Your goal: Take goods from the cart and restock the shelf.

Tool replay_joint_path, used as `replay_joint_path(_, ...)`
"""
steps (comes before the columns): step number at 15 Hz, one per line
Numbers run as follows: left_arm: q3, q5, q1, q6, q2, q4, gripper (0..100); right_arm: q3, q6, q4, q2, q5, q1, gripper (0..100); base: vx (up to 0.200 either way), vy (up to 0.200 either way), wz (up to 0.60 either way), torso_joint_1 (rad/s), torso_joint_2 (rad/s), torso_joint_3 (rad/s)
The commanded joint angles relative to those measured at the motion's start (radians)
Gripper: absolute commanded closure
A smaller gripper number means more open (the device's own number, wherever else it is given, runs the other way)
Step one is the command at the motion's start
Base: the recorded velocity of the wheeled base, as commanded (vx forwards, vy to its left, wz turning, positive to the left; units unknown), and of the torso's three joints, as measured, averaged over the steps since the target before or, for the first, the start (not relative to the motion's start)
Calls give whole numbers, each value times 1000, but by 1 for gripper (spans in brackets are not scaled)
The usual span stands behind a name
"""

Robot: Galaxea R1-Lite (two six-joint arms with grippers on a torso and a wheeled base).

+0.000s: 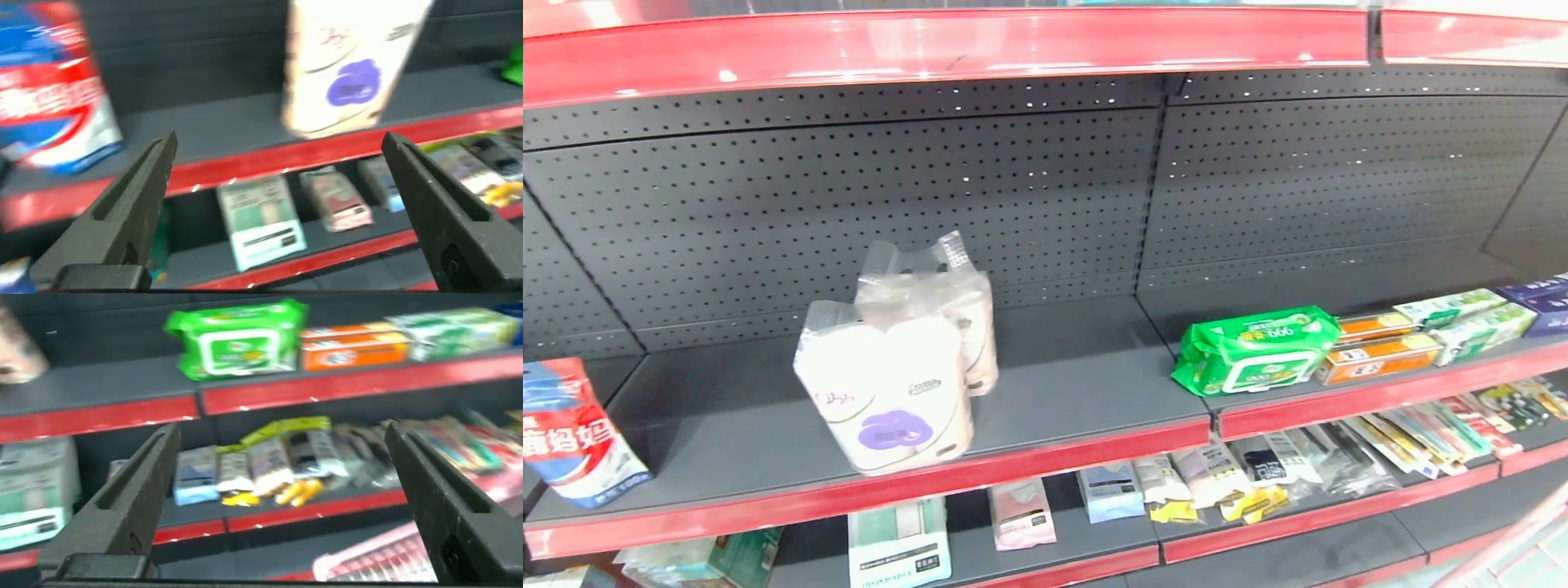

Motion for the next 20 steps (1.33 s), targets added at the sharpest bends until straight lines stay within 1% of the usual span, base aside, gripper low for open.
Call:
replay_joint_path(1, 0, 1, 0, 0, 1, 0, 0, 0, 0, 0, 2, -1, 0, 0, 0, 0, -600, -2, 7, -2)
replay_joint_path(2, 0, 1, 0, 0, 1, 0, 0, 0, 1, 0, 0, -1, 0, 0, 0, 0, -600, 2, 2, 2)
replay_joint_path(5, 0, -2, -1, -5, 1, 0, 0, 0, 1, 0, 0, -1, 0, 0, 0, 0, 0, 0, 0, 0)
replay_joint_path(7, -3, -24, -1, 0, 1, 0, 0, 0, 1, 0, 2, -1, 0, 0, 0, 0, 0, 0, 0, 0)
replay_joint_path(8, -155, -36, -9, -28, 50, 9, 0, 0, 1, 0, 0, -1, 0, 0, 0, 0, 0, 0, 0, 0)
replay_joint_path(9, -328, -30, -17, -134, 275, -3, 0, 0, 1, 0, 2, -1, 0, 0, 0, 0, 0, 0, 0, 0)
replay_joint_path(10, -482, -29, -14, -227, 456, -28, 0, 0, 1, 0, 0, -1, 0, 0, 0, 0, 0, 0, 0, 0)
replay_joint_path(11, -598, 11, 14, -227, 627, -42, 0, 0, 1, 0, 2, 1, 0, 0, 0, 0, 0, 0, 0, 0)
replay_joint_path(12, -615, 79, 74, -164, 717, -39, 0, 0, 1, 0, 2, -1, 0, 0, 0, 0, 0, 0, 0, 0)
replay_joint_path(13, -604, 133, 137, -91, 771, -31, 0, 0, 1, 0, 0, 1, 0, 0, 0, 0, 0, 0, 0, 0)
replay_joint_path(14, -592, 143, 192, -58, 802, -31, 0, 0, 1, 0, 0, 1, 0, 0, 0, 0, 0, 0, 0, 0)
replay_joint_path(15, -580, 134, 261, -37, 860, -34, 0, 0, 1, 0, 2, 1, 0, 0, 0, 0, 0, 0, 0, 0)
replay_joint_path(16, -560, 123, 301, -34, 904, -32, 0, 0, 1, 0, 2, -1, 0, 0, 0, 0, 0, 0, 0, 0)
replay_joint_path(18, -532, 117, 364, -23, 970, -35, 0, 0, 1, 0, 2, -1, 0, 0, 0, 0, 0, 0, 0, 0)
replay_joint_path(19, -532, 113, 373, -20, 980, -35, 0, 0, 1, 0, 2, -1, 0, 0, 0, 0, 0, 0, 0, 0)
replay_joint_path(20, -526, 106, 388, 6, 996, -23, 0, 0, 1, 0, 0, -1, 0, 0, 0, 0, 0, 0, 0, 0)
